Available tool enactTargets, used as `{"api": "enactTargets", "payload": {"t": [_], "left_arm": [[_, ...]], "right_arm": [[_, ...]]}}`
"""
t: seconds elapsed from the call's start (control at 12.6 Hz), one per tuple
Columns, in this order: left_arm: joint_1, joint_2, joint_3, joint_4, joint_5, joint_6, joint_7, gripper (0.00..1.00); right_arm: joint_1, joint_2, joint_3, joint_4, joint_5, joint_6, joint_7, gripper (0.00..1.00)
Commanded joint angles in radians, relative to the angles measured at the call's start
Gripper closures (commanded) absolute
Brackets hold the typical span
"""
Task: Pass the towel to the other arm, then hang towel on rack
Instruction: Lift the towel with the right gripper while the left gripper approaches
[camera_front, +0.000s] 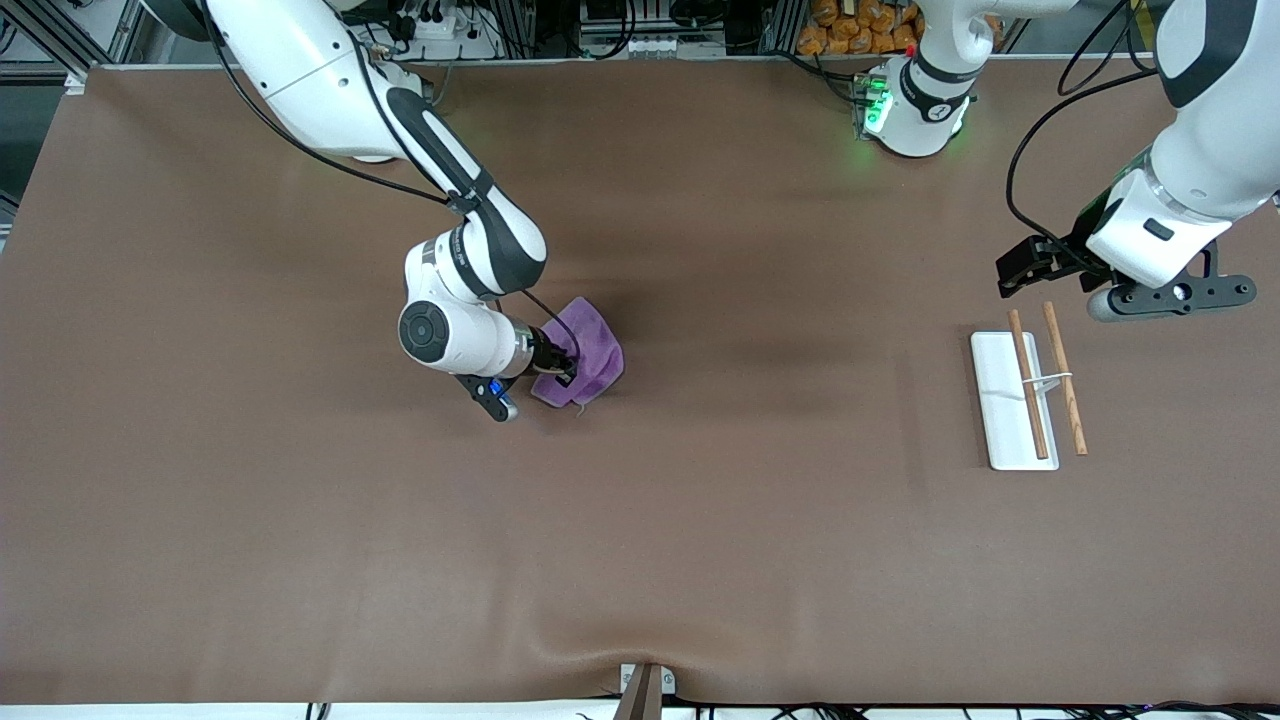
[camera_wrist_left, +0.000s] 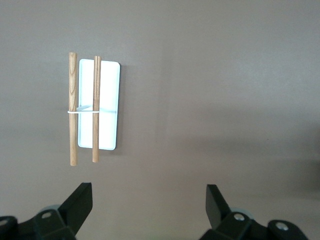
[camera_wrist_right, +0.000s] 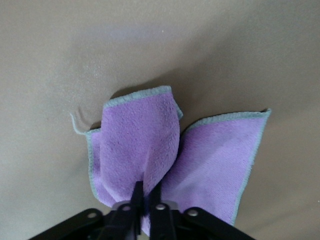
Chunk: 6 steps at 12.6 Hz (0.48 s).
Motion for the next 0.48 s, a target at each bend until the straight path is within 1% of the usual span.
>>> {"api": "enactTargets", "payload": {"t": [0.0, 0.08, 0.16, 0.24, 0.32, 0.4], "left_arm": [[0.008, -0.005, -0.003, -0.007, -0.004, 0.019, 0.017, 0.0], [0.008, -0.005, -0.003, -0.009, -0.004, 0.021, 0.017, 0.0], [0.008, -0.005, -0.003, -0.013, -0.004, 0.021, 0.017, 0.0], [0.008, -0.005, -0.003, -0.014, -0.004, 0.024, 0.017, 0.0], [0.008, -0.005, -0.003, -0.015, -0.004, 0.025, 0.017, 0.0], [0.008, -0.005, -0.003, -0.015, -0.004, 0.028, 0.017, 0.0]], "right_arm": [[-0.022, -0.005, 0.001, 0.016, 0.019, -0.005, 0.002, 1.0], [-0.031, -0.015, 0.001, 0.02, 0.019, -0.025, 0.0, 1.0], [-0.048, -0.031, 0.001, 0.045, 0.02, -0.084, 0.0, 1.0], [-0.075, -0.044, 0.002, 0.106, 0.031, -0.182, 0.003, 1.0], [-0.086, -0.044, -0.001, 0.175, 0.061, -0.274, 0.008, 1.0], [-0.104, -0.042, -0.002, 0.211, 0.097, -0.327, 0.008, 1.0]]}}
